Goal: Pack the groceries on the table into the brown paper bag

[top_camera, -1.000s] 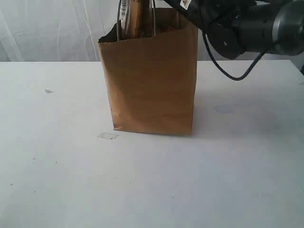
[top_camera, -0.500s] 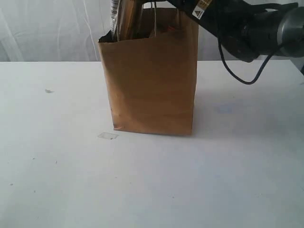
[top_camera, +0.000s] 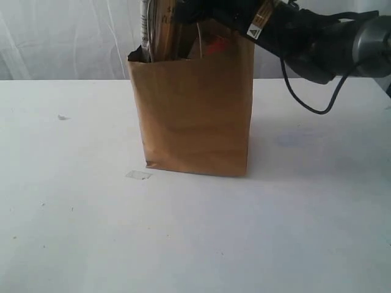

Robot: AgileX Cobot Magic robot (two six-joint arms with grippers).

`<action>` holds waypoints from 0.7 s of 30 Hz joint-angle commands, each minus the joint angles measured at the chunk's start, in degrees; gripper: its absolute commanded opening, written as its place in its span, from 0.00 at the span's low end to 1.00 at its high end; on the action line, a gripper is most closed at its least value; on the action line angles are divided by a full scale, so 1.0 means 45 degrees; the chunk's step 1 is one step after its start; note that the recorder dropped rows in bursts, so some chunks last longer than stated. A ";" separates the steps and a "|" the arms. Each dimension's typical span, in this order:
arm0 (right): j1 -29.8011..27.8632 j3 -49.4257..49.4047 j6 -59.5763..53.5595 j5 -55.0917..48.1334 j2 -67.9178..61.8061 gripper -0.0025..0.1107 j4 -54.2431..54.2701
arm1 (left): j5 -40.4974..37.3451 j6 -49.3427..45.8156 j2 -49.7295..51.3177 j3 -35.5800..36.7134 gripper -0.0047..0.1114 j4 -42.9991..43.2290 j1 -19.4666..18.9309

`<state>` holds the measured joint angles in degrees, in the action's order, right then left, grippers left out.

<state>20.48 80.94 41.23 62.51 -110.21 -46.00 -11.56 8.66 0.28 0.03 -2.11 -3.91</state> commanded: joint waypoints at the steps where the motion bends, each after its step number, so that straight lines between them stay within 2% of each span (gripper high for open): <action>1: -0.0113 0.0164 0.0260 0.0207 -0.0141 0.02 0.0222 | 0.0044 0.0035 -0.0061 -0.0006 0.04 -0.0085 -0.0014; 13: -0.0201 0.0164 0.0182 -0.2314 -0.0726 0.02 0.0222 | 0.0044 0.0035 -0.0061 -0.0006 0.04 -0.0085 -0.0014; 21: -0.0537 0.0164 0.0182 -0.3031 -0.0726 0.02 0.0341 | 0.0044 0.0035 -0.0061 -0.0006 0.04 -0.0085 -0.0014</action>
<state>19.36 82.05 43.49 55.68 -112.42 -42.38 -11.56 8.66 0.28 0.03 -2.11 -3.91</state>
